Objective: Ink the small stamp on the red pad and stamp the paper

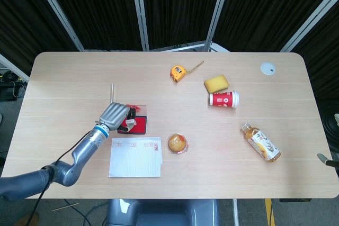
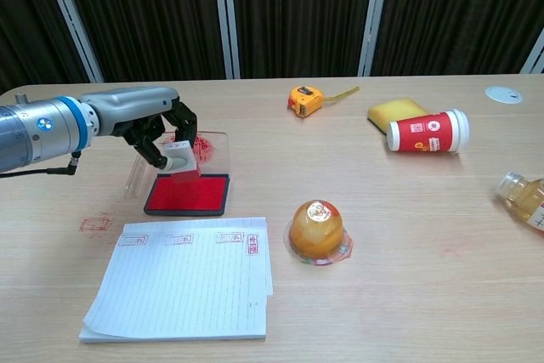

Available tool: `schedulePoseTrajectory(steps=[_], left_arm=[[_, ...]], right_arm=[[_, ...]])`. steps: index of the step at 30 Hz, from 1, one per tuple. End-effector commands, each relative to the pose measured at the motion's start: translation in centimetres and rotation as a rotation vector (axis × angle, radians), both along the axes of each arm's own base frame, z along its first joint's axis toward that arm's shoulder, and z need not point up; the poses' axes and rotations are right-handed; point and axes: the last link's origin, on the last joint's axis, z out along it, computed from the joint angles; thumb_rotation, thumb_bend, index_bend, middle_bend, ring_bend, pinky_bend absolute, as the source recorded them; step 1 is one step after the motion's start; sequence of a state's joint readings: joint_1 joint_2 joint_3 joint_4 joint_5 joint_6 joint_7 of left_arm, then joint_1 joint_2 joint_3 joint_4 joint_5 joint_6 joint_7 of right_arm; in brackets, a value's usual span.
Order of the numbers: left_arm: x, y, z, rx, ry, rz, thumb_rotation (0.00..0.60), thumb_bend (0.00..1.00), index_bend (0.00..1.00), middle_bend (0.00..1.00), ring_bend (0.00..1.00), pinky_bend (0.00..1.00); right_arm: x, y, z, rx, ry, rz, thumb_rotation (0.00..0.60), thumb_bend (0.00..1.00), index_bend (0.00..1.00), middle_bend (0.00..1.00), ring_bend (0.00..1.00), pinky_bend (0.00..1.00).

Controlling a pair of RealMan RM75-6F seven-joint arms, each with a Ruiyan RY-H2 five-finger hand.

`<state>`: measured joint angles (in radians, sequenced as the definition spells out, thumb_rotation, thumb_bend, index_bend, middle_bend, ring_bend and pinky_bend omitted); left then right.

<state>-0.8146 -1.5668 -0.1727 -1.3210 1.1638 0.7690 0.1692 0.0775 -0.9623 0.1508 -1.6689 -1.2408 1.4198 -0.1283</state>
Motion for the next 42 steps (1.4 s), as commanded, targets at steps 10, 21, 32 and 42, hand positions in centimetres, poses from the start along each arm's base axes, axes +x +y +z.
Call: schedulePoseTrajectory(steps=[10,21,32,42], left_arm=[[0.1,-5.7,1.7,-0.156,0.008,-0.086,0.600,0.39,0.60,0.58,0.84,0.91],[-0.2,-7.1,-1.2,-0.181,0.008,-0.085,0.600,0.39,0.60,0.58,0.84,0.91],[1.6,-6.3,-4.3,-0.170,0.004,-0.074,0.600,0.39,0.60,0.58,0.84,0.91],[1.7,-6.4,-4.6,-0.161,0.011,-0.077,0.600,0.39,0.60,0.58,0.84,0.91]], right_arm=[[0.2,0.1,0.1,-0.003,0.003,0.005,0.600,0.00,0.00,0.00,0.00,0.00],[0.1,0.1,0.2,-0.004,-0.002,0.002,0.600,0.00,0.00,0.00,0.00,0.00],[-0.2,0.0,0.5,-0.010,-0.006,-0.008,0.600,0.00,0.00,0.00,0.00,0.00],[-0.4,0.1,0.6,-0.009,-0.007,-0.013,0.600,0.00,0.00,0.00,0.00,0.00]])
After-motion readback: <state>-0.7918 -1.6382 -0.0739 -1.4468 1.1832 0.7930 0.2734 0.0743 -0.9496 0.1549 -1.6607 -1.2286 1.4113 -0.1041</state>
